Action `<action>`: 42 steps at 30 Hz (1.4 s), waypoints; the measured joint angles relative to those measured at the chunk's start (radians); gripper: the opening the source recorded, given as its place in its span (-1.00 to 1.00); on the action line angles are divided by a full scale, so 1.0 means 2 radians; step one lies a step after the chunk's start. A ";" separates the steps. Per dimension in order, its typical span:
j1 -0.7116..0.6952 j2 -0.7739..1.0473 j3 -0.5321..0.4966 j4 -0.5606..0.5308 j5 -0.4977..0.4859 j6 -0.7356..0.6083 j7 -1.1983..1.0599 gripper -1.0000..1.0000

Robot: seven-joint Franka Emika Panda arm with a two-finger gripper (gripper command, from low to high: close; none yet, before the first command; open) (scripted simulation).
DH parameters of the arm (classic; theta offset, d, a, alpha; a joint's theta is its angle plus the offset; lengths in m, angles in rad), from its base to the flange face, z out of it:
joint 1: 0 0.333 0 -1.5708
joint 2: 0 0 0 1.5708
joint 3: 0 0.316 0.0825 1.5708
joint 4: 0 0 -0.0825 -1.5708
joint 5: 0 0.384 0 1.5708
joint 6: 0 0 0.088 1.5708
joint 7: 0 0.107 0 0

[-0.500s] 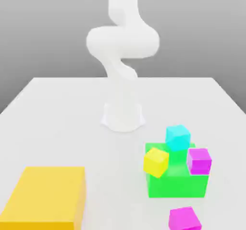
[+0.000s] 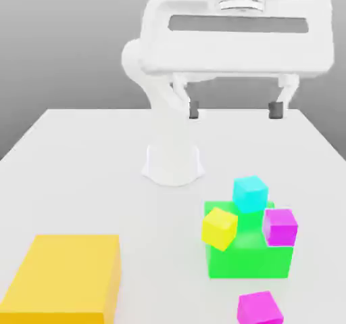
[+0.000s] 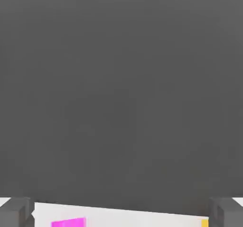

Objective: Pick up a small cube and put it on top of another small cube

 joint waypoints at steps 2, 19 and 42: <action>0.005 0.036 0.005 -0.001 -0.005 0.011 0.005 0.00; 0.054 0.321 -0.001 0.009 -0.047 0.138 0.046 -1.00; 0.030 0.025 0.016 -0.135 0.000 -0.011 -0.226 -1.00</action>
